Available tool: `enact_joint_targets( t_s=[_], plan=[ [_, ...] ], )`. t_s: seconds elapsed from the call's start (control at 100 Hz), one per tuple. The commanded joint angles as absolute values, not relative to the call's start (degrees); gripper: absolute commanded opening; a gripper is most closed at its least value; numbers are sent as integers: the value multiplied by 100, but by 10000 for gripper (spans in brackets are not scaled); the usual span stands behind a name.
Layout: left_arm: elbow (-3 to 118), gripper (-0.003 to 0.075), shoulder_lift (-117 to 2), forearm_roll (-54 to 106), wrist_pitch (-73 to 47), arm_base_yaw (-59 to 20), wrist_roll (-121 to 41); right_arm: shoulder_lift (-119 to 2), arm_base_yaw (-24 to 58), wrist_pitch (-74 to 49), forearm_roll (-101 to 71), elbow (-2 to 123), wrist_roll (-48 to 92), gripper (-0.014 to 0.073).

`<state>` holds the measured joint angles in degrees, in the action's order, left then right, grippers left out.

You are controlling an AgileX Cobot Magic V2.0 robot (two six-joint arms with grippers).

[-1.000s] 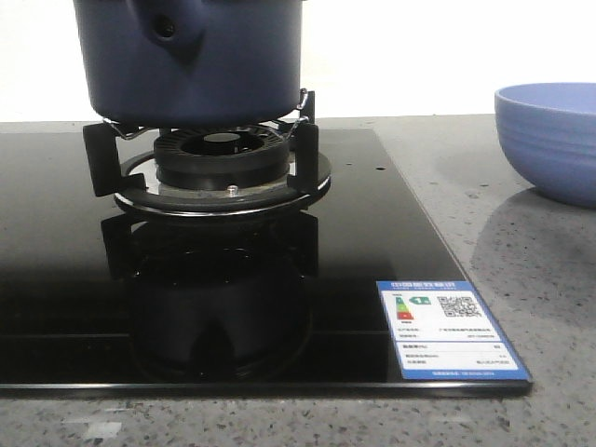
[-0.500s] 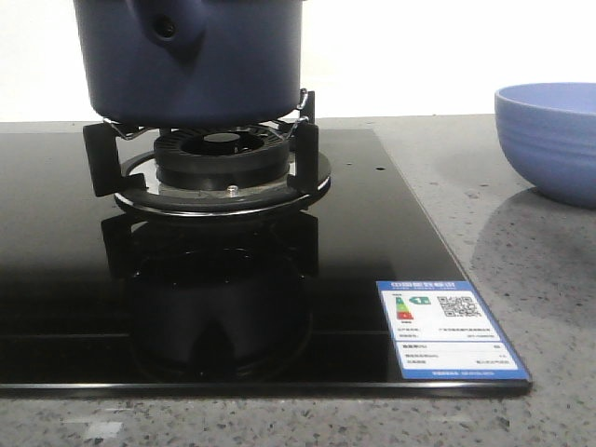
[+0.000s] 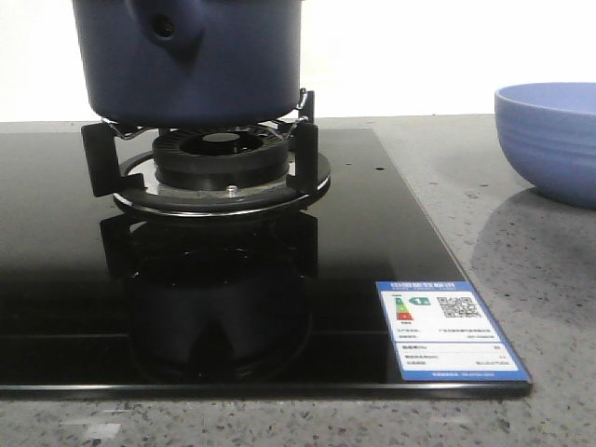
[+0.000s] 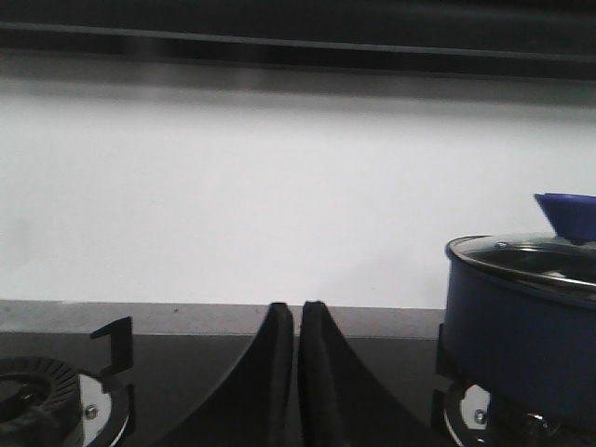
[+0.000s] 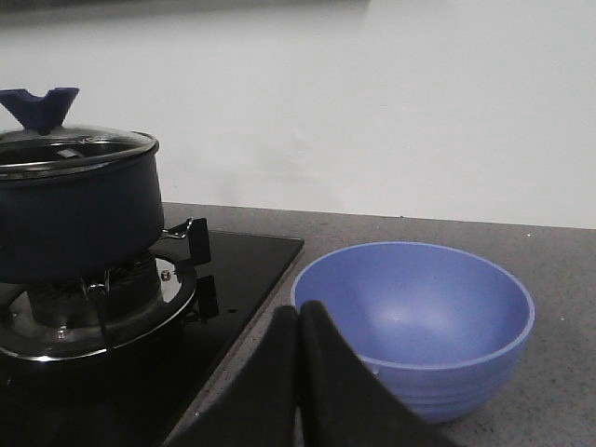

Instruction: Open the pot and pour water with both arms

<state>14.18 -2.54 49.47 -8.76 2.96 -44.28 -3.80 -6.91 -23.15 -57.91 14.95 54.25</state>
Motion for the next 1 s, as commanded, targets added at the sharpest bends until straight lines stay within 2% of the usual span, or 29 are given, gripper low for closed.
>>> enact_joint_targets(
  t_s=[0.0, 0.09, 0.18, 0.59, 0.99],
  plan=[
    [1545, -20, -342, 2705, -429, 264, -2136, -428, -691, -2047, -5979, 1643, 5475, -62],
    [1403, -20, -342, 1067, -290, 251, -433, -428, -691, -2047, -5979, 1643, 5475, -62],
    [1089, -20, -342, 523, -64, 240, 279, -428, -691, -2047, -5979, 1643, 5475, -62],
    [-189, -20, 180, 467, 183, -133, 294, -428, -691, -2047, -5979, 1643, 5475, -62],
    [-191, -20, 180, 609, -100, -125, 294, -428, -691, -2047, -5979, 1643, 5475, -62]
  ],
)
